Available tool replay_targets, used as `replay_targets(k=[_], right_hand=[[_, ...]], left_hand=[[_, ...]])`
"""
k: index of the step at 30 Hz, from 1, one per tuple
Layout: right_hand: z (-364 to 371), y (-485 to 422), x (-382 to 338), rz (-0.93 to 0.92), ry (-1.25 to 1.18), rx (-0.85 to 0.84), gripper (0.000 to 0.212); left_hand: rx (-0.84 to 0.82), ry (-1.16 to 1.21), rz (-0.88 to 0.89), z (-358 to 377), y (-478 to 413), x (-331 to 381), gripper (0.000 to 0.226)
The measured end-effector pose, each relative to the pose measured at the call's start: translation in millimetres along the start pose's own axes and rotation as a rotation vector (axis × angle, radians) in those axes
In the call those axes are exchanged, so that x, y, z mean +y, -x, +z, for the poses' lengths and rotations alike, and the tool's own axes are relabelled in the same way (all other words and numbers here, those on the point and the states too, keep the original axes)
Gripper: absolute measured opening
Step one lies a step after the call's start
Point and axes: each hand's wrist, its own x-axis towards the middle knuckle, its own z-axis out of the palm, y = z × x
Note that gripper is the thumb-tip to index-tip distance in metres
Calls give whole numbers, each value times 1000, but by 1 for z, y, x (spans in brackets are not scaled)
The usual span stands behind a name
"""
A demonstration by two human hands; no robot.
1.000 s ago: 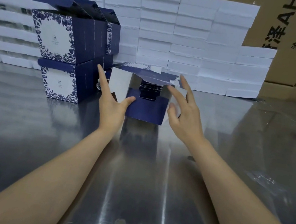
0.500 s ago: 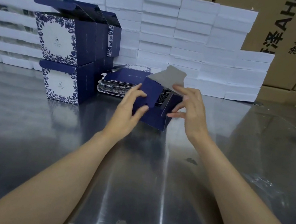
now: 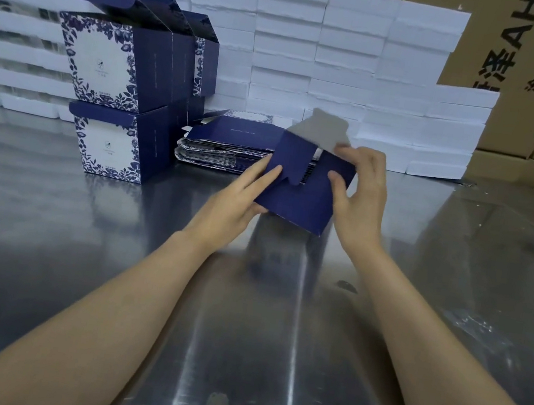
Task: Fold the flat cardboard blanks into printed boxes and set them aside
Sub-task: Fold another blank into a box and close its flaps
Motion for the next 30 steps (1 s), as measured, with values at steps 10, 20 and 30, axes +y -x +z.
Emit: replay_targets(k=[10,20,30], right_hand=[[-5,-1,-5,165,-214,-52,29],[8,9,7,29,128,-23,43],[11,8,5,68,300,29,46]], left_hand=[[78,-152,88,-2,-3,11,61],[125,-145,198,-6,-4,19,53],[150,-138,201,-10,-4,30,47]])
